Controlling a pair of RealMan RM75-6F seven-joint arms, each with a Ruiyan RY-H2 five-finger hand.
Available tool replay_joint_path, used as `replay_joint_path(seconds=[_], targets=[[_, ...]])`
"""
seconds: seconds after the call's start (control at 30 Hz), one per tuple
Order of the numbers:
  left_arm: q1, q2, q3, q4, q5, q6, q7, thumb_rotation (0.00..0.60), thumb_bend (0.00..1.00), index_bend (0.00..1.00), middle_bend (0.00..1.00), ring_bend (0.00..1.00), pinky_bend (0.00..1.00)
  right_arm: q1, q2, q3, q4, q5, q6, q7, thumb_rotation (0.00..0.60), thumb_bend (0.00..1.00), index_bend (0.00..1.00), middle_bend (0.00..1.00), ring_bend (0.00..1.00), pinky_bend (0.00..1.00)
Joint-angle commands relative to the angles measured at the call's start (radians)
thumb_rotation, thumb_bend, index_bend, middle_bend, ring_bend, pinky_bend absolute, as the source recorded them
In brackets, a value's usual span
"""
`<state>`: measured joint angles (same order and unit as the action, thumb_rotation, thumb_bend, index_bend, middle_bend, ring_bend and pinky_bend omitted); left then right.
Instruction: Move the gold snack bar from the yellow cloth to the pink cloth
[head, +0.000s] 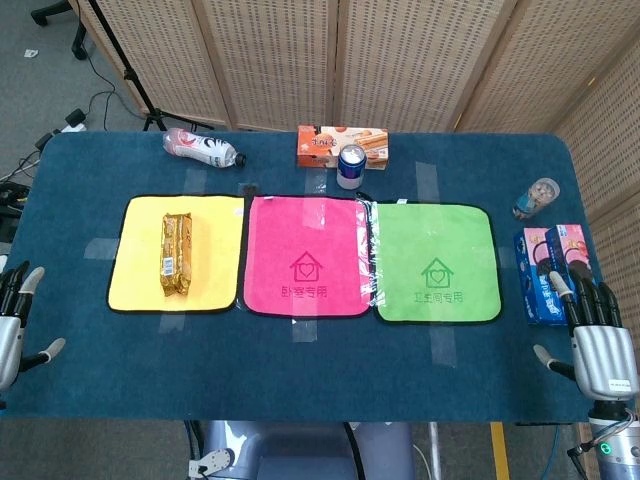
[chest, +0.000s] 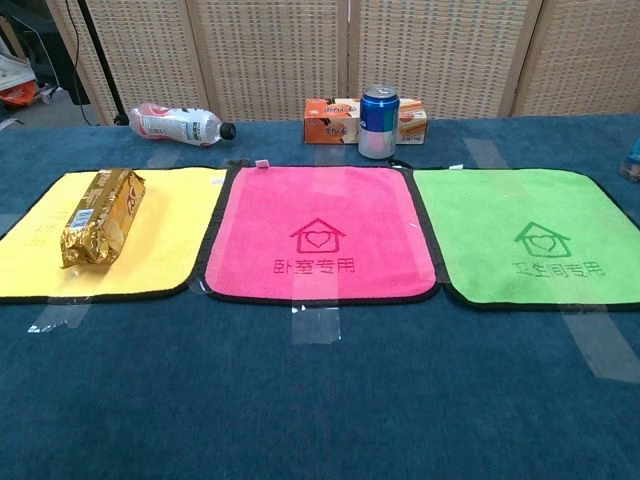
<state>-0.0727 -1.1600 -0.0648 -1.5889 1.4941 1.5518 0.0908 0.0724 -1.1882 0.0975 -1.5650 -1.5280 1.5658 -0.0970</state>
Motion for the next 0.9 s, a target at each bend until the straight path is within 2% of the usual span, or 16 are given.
replay_joint_path(seconds=[0.03,0.17,0.23,0.3,0.33,0.37,0.4,0.53,0.73,0.9], targets=[[0.001,0.000,0.001,0.000,0.001,0.000,-0.001,0.600,0.00,0.00,0.00,0.00,0.00,0.000,0.001,-0.001,0.000,-0.001,0.000,0.002,0.600,0.00,0.00,0.00,0.00,0.00],[-0.007,0.008,0.007,0.000,0.003,-0.023,-0.020,0.600,0.02,0.00,0.00,0.00,0.00,0.000,0.004,-0.003,-0.002,-0.002,-0.004,0.006,0.600,0.00,0.00,0.00,0.00,0.00],[-0.024,0.013,0.005,0.006,0.001,-0.057,-0.071,0.600,0.18,0.00,0.00,0.00,0.00,0.000,0.006,-0.006,-0.004,-0.003,-0.007,0.009,0.600,0.00,0.00,0.00,0.00,0.00],[-0.067,0.015,-0.004,0.001,-0.019,-0.148,-0.229,0.600,0.60,0.00,0.00,0.00,0.00,0.000,0.008,-0.008,-0.009,-0.002,-0.012,0.015,0.600,0.00,0.00,0.00,0.00,0.00],[-0.096,0.023,-0.016,-0.002,-0.045,-0.216,-0.340,0.600,0.75,0.00,0.00,0.00,0.00,0.002,0.009,-0.008,-0.012,0.000,-0.017,0.017,0.600,0.00,0.00,0.00,0.00,0.00],[-0.115,0.026,-0.027,0.008,-0.062,-0.252,-0.397,0.600,0.91,0.00,0.00,0.00,0.00,0.003,0.010,-0.008,-0.013,0.002,-0.021,0.016,0.600,0.00,0.00,0.00,0.00,0.00],[-0.130,0.021,-0.037,0.021,-0.073,-0.276,-0.433,0.600,0.98,0.00,0.00,0.00,0.00,0.004,0.010,-0.007,-0.013,0.004,-0.024,0.014,0.600,0.00,0.00,0.00,0.00,0.00],[-0.184,-0.006,-0.060,0.043,-0.119,-0.378,-0.527,0.600,1.00,0.00,0.00,0.00,0.00,0.009,0.012,-0.005,-0.019,0.012,-0.036,0.016,0.600,0.00,0.00,0.00,0.00,0.00],[-0.288,0.003,-0.111,0.062,-0.214,-0.609,-0.750,0.600,1.00,0.00,0.00,0.00,0.00,0.021,0.022,-0.009,-0.024,0.020,-0.069,0.032,0.600,0.00,0.00,0.00,0.00,0.00],[-0.330,-0.034,-0.148,0.099,-0.249,-0.665,-0.831,0.600,1.00,0.00,0.00,0.00,0.00,0.027,0.026,-0.006,-0.024,0.032,-0.084,0.040,0.600,0.00,0.00,0.00,0.00,0.00]])
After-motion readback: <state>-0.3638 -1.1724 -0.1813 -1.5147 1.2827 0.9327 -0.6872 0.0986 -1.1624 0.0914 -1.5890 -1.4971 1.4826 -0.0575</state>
